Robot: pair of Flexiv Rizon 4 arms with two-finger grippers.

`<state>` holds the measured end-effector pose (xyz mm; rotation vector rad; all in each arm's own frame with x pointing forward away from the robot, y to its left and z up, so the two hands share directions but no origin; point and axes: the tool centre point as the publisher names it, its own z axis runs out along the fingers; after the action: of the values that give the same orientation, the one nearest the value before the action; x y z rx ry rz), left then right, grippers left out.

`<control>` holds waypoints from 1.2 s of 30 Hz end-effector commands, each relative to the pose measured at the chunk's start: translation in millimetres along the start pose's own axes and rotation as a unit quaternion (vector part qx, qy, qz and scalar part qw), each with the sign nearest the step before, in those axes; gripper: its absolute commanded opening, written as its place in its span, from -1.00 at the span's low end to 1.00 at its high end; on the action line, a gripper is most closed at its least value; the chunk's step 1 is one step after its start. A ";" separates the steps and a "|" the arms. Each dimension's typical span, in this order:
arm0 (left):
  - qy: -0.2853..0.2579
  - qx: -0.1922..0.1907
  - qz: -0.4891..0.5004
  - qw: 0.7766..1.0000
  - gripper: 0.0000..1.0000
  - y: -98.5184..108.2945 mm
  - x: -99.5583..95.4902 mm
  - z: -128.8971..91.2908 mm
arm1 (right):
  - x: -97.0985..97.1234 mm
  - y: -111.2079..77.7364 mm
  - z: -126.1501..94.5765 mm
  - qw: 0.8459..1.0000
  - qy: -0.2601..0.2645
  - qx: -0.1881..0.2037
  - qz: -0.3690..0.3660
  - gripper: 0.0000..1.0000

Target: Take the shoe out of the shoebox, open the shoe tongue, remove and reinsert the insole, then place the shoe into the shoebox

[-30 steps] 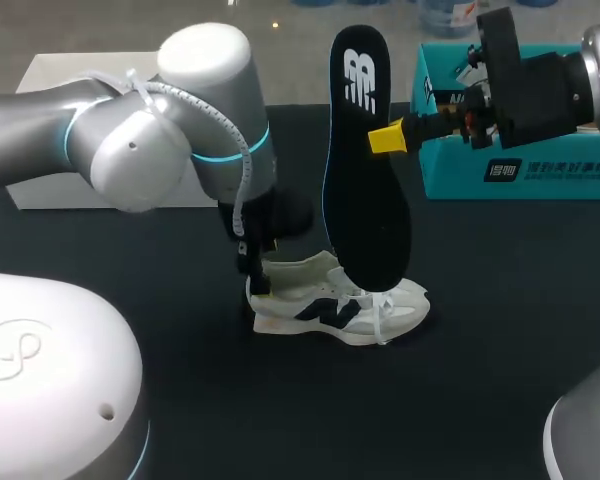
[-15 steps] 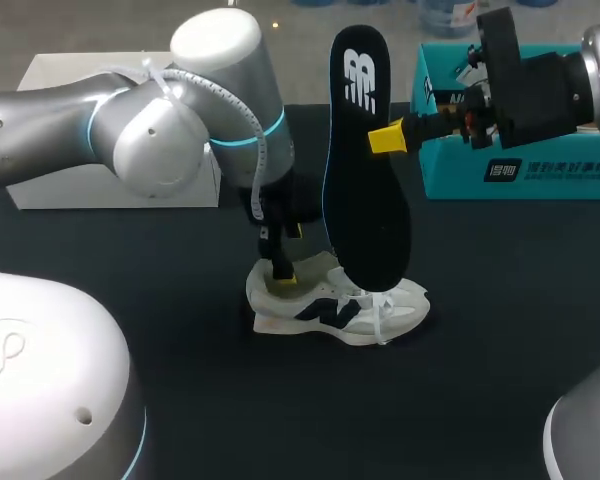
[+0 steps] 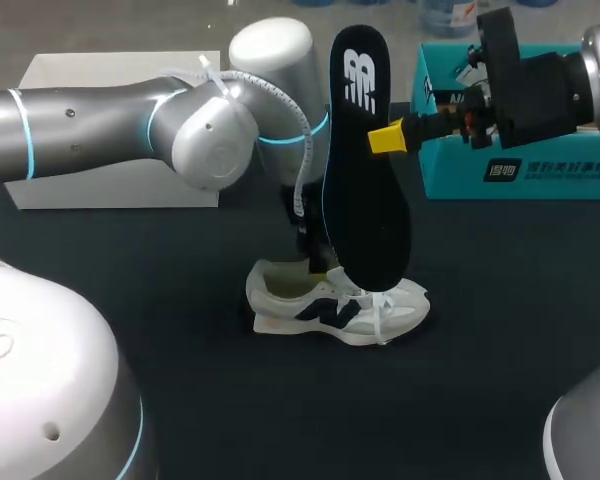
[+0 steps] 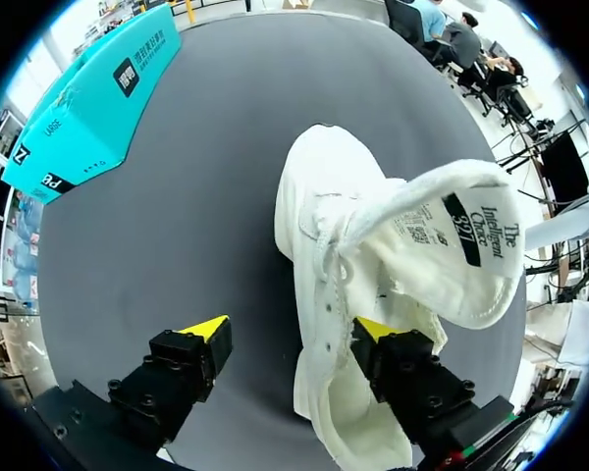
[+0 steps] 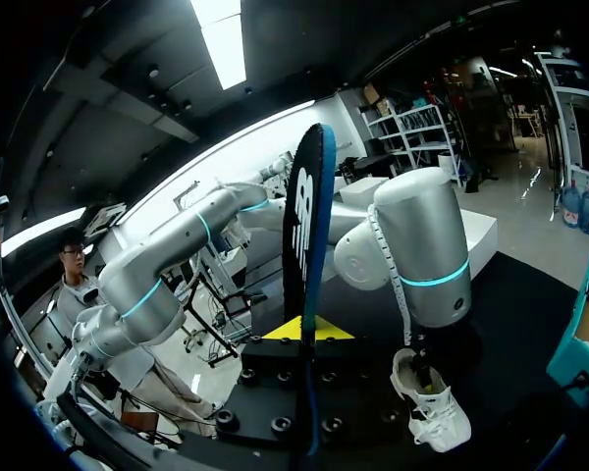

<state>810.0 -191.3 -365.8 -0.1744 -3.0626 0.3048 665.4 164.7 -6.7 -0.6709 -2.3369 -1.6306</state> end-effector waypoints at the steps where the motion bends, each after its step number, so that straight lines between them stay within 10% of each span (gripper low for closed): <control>1: 0.002 0.000 0.002 1.000 -0.94 -5.6 0.3 5.2 | -1.0 1.9 3.1 1.000 0.000 0.002 0.001 -1.00; 21: -0.013 -0.011 0.000 1.000 -1.00 -3.6 13.3 3.1 | -1.0 1.9 3.1 1.000 0.000 0.002 0.001 -1.00; 24: 0.040 0.028 0.121 0.991 -1.00 6.5 1.7 -18.3 | -1.0 1.9 3.1 1.000 0.000 0.002 0.001 -1.00; 31: 0.146 0.061 0.396 0.905 -1.00 0.8 -11.4 -55.3 | -1.0 1.9 3.1 1.000 0.000 0.002 0.001 -1.00; 36: 0.196 0.063 0.563 0.800 -1.00 -11.7 -17.1 -59.3 | -1.0 1.9 3.1 1.000 0.000 0.002 0.001 -1.00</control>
<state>822.9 -188.1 -309.4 -0.7938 -2.8884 0.4003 665.4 164.8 -6.6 -0.6710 -2.3369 -1.6307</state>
